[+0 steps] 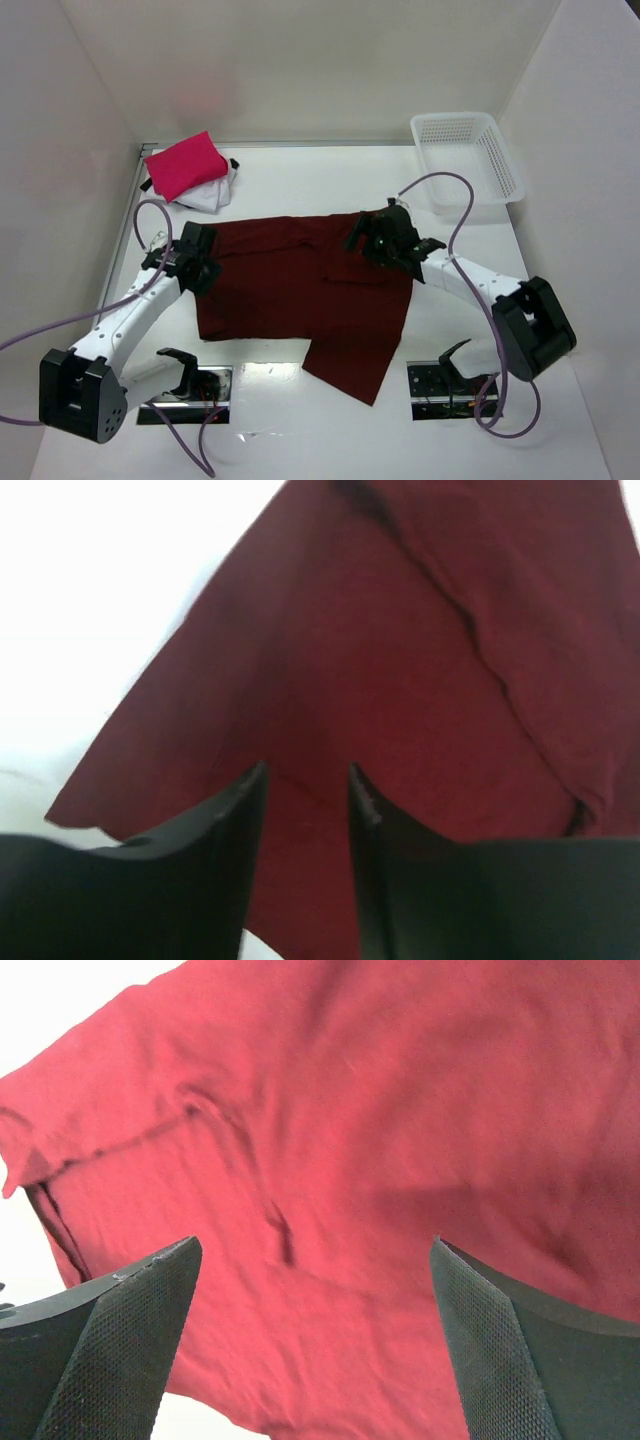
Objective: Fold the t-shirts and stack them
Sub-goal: Fold the flattened tshirt in 1/3 of the way
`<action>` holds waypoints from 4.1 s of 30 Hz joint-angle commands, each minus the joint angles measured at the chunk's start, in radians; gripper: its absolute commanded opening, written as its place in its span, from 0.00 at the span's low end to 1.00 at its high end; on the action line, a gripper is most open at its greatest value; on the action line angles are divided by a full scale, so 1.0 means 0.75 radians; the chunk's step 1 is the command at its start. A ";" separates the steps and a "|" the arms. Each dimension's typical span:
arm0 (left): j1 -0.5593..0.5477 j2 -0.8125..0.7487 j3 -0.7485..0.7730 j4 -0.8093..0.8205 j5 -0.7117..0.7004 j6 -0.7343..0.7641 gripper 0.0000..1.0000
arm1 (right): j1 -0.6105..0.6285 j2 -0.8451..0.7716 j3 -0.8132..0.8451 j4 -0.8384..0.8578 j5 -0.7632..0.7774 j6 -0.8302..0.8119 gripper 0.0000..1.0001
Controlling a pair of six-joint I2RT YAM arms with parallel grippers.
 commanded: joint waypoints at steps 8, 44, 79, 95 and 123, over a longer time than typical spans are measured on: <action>0.006 -0.067 0.041 0.171 0.072 0.314 0.68 | -0.006 0.352 0.364 0.080 0.100 -0.104 0.81; 0.006 -0.338 0.189 0.272 0.121 0.613 0.81 | -0.211 0.944 0.824 -0.247 0.166 -0.343 0.00; 0.006 -0.348 0.244 0.297 0.125 0.670 0.88 | -0.435 1.120 1.222 -0.562 0.088 -0.496 0.00; 0.006 -0.277 0.244 0.322 0.123 0.670 0.88 | -0.528 1.199 1.306 -0.529 0.067 -0.533 0.00; 0.018 -0.211 0.271 0.359 0.178 0.706 0.92 | -0.379 0.730 1.111 -0.477 0.106 -0.572 0.00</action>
